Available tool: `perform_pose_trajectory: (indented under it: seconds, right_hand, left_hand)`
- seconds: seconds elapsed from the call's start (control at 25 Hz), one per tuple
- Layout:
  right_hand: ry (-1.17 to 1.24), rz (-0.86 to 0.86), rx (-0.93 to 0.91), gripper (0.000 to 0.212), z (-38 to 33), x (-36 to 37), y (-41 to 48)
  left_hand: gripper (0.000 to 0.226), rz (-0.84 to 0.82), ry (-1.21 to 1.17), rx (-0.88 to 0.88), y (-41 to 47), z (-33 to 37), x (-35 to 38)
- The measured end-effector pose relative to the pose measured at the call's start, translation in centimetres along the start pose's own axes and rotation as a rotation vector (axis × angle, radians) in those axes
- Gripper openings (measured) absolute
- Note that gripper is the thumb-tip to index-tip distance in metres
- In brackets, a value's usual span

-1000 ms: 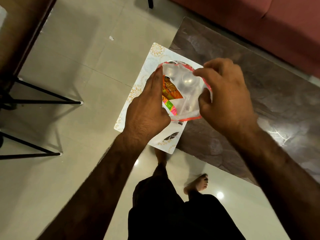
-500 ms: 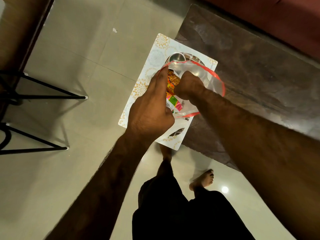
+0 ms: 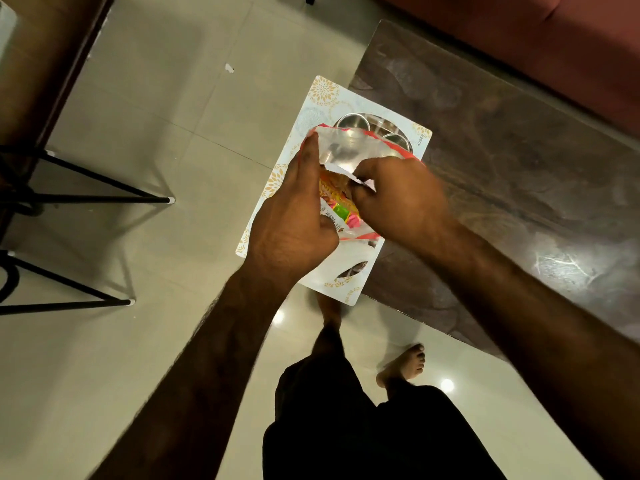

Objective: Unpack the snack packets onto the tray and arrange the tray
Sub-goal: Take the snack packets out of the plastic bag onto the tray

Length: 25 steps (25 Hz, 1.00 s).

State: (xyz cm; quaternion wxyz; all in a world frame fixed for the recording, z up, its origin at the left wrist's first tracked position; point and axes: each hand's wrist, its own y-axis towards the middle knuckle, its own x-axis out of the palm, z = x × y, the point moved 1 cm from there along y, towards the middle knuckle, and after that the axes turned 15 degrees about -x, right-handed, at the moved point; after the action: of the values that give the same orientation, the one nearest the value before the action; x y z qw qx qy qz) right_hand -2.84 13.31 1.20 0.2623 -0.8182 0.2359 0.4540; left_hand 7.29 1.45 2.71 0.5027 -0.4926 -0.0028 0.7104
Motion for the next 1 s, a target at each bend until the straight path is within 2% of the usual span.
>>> perform_pose_trajectory:
  seconds: [0.04,0.12,0.2,0.28,0.4,0.52,0.64,0.72,0.88,1.0]
  right_hand:
    - [0.117,0.039,0.011,0.028,0.1,-1.0,-1.1]
    - [0.540,0.144,0.073,0.010,0.7,-2.7,-3.1]
    - [0.898,0.258,0.112,0.012,1.5,-3.8,-4.1]
    - [1.144,0.367,0.211,0.012,2.4,-4.5,-5.0]
    - [1.358,0.561,0.340,0.007,4.0,-5.6,-5.7]
    - [1.428,0.735,0.387,0.012,5.9,-7.1,-6.6]
    - [1.429,0.819,0.457,0.015,9.0,-7.6,-8.0]
    - [1.390,0.794,0.573,0.018,11.4,-6.5,-8.8]
    - [1.338,0.712,0.816,0.041,15.4,-1.8,-8.9]
    - [1.300,0.586,0.922,0.039,17.6,2.2,-7.8]
  left_hand:
    - [0.103,-0.001,-0.007,-0.010,0.1,-0.1,-0.2]
    - [0.103,-0.015,-0.014,-0.032,0.2,0.1,-0.4]
    - [0.101,-0.028,-0.036,-0.066,0.4,0.1,-0.6]
    - [0.099,-0.035,-0.054,-0.092,0.6,0.2,-0.5]
    - [0.097,-0.034,-0.038,-0.120,0.9,0.3,-0.3]
    - [0.097,0.009,-0.028,-0.094,1.1,-0.1,-0.4]
    - [0.099,0.014,-0.035,-0.094,1.1,-0.4,-0.5]
    - [0.099,0.015,-0.043,-0.099,1.1,-0.5,-0.5]
    - [0.100,0.023,-0.061,-0.086,1.1,-0.7,-0.6]
    - [0.102,0.024,-0.080,-0.101,1.1,-1.1,-0.5]
